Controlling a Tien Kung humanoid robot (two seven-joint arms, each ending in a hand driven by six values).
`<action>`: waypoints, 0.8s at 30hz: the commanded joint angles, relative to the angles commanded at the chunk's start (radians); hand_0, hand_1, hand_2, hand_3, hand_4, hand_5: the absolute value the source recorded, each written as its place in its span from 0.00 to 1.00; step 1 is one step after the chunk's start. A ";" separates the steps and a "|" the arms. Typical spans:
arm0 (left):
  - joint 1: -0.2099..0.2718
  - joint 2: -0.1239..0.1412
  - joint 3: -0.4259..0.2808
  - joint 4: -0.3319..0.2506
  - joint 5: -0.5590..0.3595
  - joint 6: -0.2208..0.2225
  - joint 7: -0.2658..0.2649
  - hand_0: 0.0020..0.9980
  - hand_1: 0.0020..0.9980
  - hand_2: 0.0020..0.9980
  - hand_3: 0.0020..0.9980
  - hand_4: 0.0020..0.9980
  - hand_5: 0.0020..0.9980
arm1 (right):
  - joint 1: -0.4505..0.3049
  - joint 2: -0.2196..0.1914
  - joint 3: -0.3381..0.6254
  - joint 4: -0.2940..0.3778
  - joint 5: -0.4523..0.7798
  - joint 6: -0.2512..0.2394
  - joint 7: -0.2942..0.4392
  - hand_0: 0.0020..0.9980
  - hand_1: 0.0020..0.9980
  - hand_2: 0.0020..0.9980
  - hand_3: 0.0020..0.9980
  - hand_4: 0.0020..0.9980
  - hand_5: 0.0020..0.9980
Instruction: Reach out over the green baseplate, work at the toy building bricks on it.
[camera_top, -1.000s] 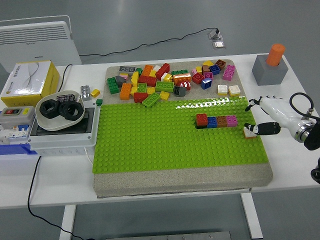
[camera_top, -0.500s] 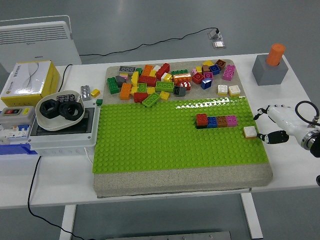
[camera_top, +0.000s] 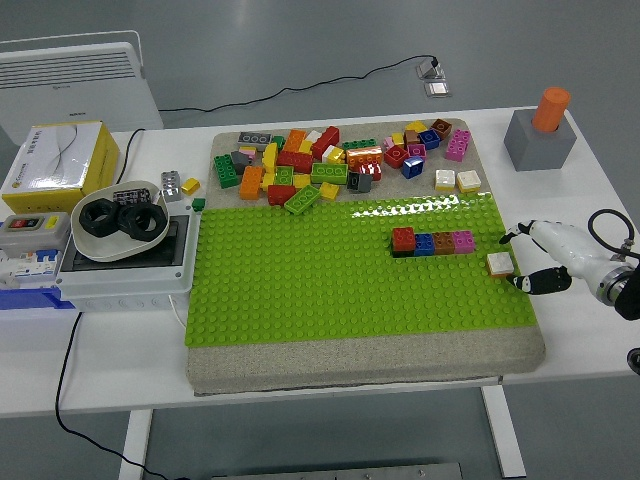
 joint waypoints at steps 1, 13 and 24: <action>0.000 -0.001 0.004 0.000 0.003 0.013 -0.007 0.72 0.70 0.73 0.84 0.91 1.00 | -0.001 0.001 0.001 0.000 0.001 -0.001 0.001 0.91 0.90 0.87 0.72 0.74 0.14; -0.001 -0.005 -0.005 0.000 0.031 0.047 -0.018 0.70 0.68 0.71 0.80 0.89 1.00 | -0.006 0.010 0.009 -0.002 0.007 -0.005 0.005 0.91 0.90 0.88 0.72 0.74 0.15; -0.003 -0.003 -0.017 0.000 0.050 0.037 -0.016 0.70 0.68 0.71 0.80 0.89 1.00 | -0.005 0.012 0.004 -0.001 0.009 -0.007 0.006 0.91 0.90 0.87 0.71 0.74 0.15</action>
